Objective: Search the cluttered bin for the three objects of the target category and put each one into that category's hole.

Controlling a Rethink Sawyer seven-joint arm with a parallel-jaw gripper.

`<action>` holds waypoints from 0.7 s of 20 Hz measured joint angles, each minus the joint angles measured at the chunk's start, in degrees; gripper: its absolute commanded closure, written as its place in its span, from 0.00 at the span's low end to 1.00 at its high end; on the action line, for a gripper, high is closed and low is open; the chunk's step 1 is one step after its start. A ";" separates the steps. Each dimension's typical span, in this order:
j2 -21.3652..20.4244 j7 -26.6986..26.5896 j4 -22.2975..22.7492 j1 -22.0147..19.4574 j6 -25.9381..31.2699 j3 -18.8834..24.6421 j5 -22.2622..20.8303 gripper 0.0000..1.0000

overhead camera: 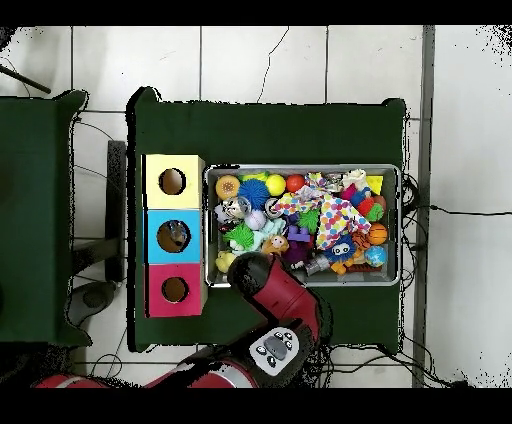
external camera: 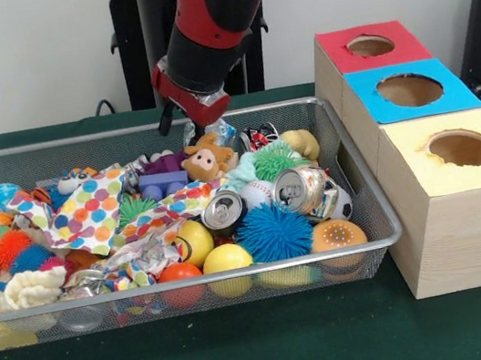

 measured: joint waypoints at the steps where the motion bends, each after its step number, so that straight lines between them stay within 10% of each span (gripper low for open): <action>1: 0.02 0.00 0.00 0.17 0.00 -0.01 0.08 0.00; 14: 0.19 0.01 0.01 0.98 0.00 -0.01 0.76 0.00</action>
